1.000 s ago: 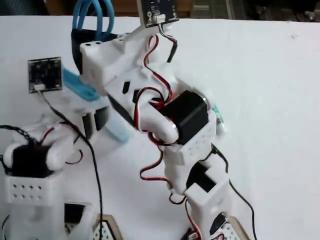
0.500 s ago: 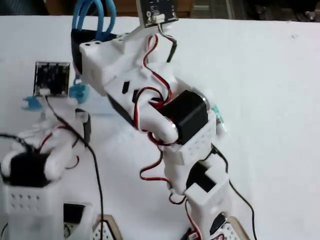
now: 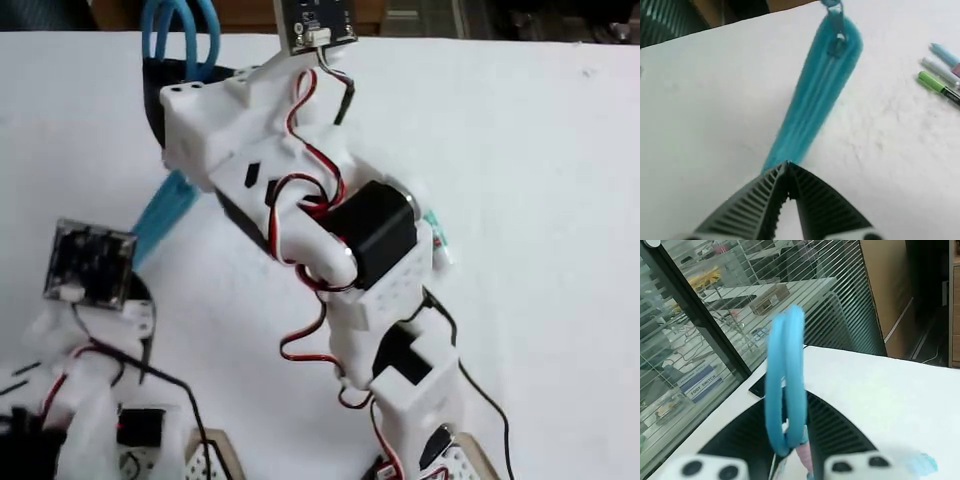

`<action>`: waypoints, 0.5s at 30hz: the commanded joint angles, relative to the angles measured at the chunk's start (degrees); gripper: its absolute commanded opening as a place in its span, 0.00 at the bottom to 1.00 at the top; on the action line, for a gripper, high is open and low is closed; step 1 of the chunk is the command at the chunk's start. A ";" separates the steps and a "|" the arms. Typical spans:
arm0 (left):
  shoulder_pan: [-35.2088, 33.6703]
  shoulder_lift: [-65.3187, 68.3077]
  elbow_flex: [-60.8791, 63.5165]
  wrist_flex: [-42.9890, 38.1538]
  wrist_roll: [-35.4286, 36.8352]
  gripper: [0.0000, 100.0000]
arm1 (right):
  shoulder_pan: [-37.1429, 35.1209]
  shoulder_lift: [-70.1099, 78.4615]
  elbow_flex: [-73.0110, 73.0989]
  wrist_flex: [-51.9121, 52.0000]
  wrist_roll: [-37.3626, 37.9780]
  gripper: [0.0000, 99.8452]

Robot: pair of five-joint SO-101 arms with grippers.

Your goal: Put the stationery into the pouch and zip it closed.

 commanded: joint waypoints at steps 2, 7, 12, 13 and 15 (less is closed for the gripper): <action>-11.47 -1.01 0.09 0.09 -3.60 0.02 | 0.22 -5.41 -1.58 -1.63 0.53 0.02; -13.85 -1.01 5.54 -1.93 -5.10 0.02 | 0.22 -6.73 -1.49 -3.82 0.53 0.02; -13.85 -1.01 7.74 -6.33 -4.75 0.02 | 0.13 -6.81 -1.49 -3.91 0.53 0.02; -13.93 -1.10 7.12 -7.21 -4.75 0.02 | 0.13 -6.81 -1.49 -3.91 0.53 0.02; -13.93 -1.01 5.71 -8.79 -3.52 0.02 | 0.13 -6.81 -1.49 -3.65 0.53 0.02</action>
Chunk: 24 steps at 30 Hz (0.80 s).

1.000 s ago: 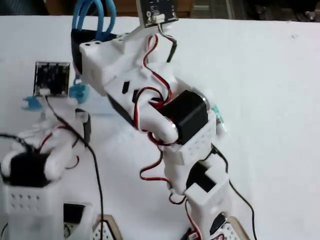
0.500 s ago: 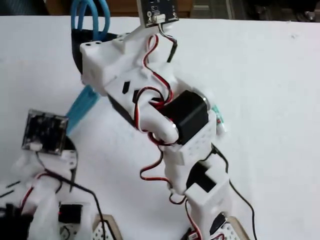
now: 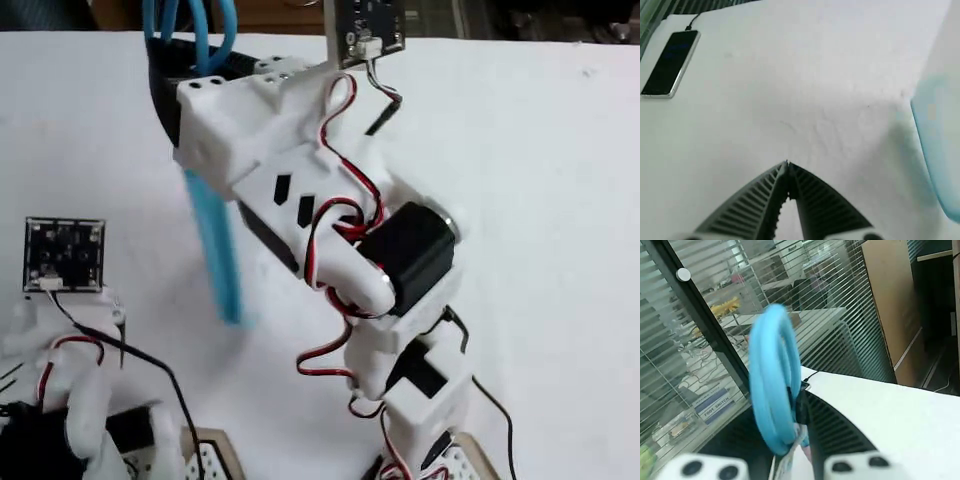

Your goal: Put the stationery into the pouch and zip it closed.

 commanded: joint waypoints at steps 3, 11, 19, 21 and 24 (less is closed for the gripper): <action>-0.31 0.04 -3.96 -4.92 6.77 0.07 | 0.13 -2.51 -1.05 0.31 0.53 0.02; -0.04 1.19 -4.84 -10.29 29.54 0.27 | 0.48 -0.31 -1.23 11.21 0.62 0.02; -0.31 20.70 -18.20 -11.69 37.98 0.27 | 0.48 -0.04 -1.05 14.73 4.13 0.02; -0.31 26.42 -24.35 -11.69 39.47 0.27 | 0.48 -0.04 -0.97 14.73 5.80 0.02; -0.04 34.24 -34.46 -11.25 39.56 0.27 | 0.48 -0.04 -0.97 14.81 6.68 0.02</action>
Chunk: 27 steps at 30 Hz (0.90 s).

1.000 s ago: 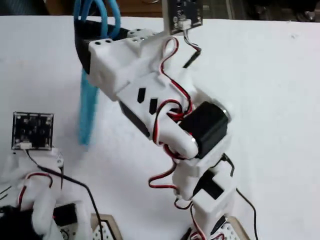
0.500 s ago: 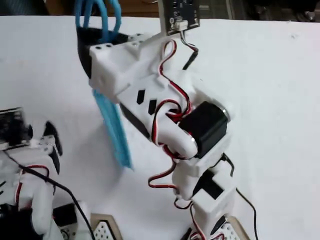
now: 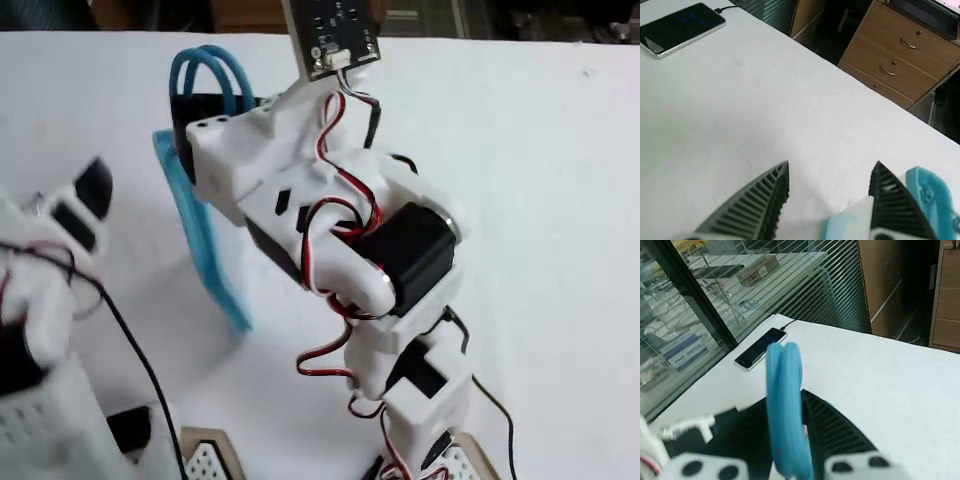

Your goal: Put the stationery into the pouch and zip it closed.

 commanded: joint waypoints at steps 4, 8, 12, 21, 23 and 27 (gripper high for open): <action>0.04 15.34 -22.59 0.79 -0.79 0.27 | 0.48 -0.22 -0.88 1.10 1.23 0.02; 4.00 22.99 -32.00 9.05 -10.02 0.27 | 1.10 -0.13 -0.88 1.10 1.23 0.02; 5.41 30.55 -39.03 12.48 -15.30 0.27 | 2.77 -0.13 -0.88 1.10 1.23 0.02; 10.07 43.65 -53.54 21.01 -19.96 0.27 | 2.95 -0.04 -0.88 1.10 1.23 0.02; 11.21 44.70 -56.44 21.80 -20.04 0.27 | 2.95 -0.04 -0.79 1.10 1.23 0.02; 13.41 45.05 -59.69 21.80 -20.13 0.27 | 2.95 -0.04 -0.79 1.10 1.23 0.02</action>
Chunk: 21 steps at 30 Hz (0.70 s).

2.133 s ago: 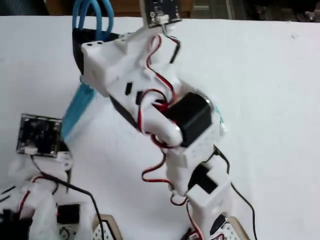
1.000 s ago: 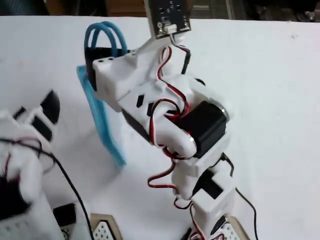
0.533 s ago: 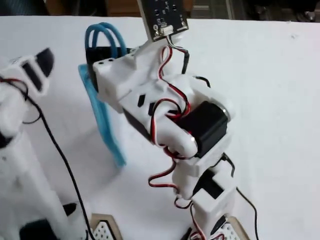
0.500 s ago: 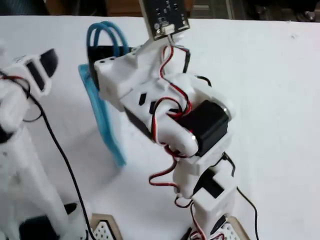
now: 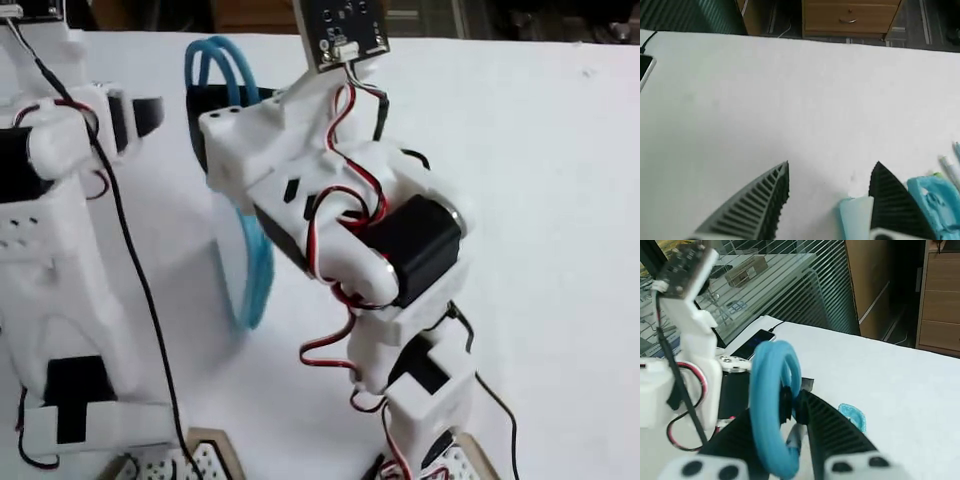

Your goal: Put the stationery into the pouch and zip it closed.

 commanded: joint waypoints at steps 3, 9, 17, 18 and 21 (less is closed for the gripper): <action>3.21 0.22 -3.25 0.00 -0.35 0.27 | 0.40 -0.13 -0.79 0.92 0.53 0.02; 5.32 0.92 -3.16 -1.58 -0.35 0.27 | 0.31 -0.57 -0.88 0.92 0.53 0.02; 6.02 9.80 -5.36 -0.26 -2.20 0.29 | 0.22 -0.40 -0.88 0.92 0.09 0.02; 6.02 10.07 -5.89 0.09 -2.29 0.29 | 0.13 -0.48 -0.88 0.92 0.00 0.02; 6.29 10.95 -5.80 0.09 -4.40 0.29 | 0.13 -0.57 -0.88 0.92 0.00 0.02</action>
